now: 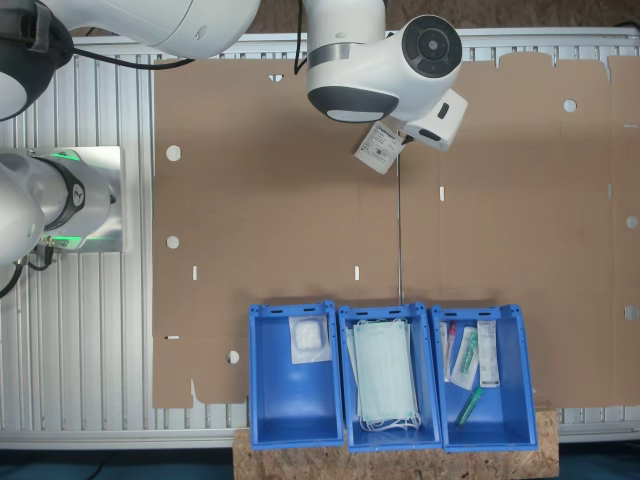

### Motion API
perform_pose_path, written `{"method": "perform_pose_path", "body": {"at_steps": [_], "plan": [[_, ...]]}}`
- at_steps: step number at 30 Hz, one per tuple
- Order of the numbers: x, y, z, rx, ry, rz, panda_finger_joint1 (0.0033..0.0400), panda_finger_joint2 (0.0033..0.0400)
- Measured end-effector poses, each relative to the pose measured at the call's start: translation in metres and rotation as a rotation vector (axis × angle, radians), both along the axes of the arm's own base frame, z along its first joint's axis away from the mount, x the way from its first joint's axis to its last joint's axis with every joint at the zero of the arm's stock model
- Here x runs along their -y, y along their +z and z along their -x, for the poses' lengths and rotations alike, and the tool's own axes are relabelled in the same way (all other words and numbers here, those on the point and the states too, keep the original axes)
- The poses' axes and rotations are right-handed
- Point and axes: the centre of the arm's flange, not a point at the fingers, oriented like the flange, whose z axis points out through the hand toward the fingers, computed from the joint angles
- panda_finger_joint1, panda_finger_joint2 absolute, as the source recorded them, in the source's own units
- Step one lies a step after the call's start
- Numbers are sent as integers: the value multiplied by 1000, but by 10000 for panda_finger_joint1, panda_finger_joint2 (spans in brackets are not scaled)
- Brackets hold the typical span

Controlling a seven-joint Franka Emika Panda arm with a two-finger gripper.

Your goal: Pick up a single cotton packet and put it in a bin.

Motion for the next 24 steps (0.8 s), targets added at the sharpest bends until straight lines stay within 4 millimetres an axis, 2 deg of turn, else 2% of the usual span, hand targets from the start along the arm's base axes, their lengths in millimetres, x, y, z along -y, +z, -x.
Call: {"method": "perform_pose_path", "body": {"at_steps": [12,24], "plan": [[2,-12,-2,-11,-30,25,400,400],[-5,-15,-16,8,-30,46,400,400]]}}
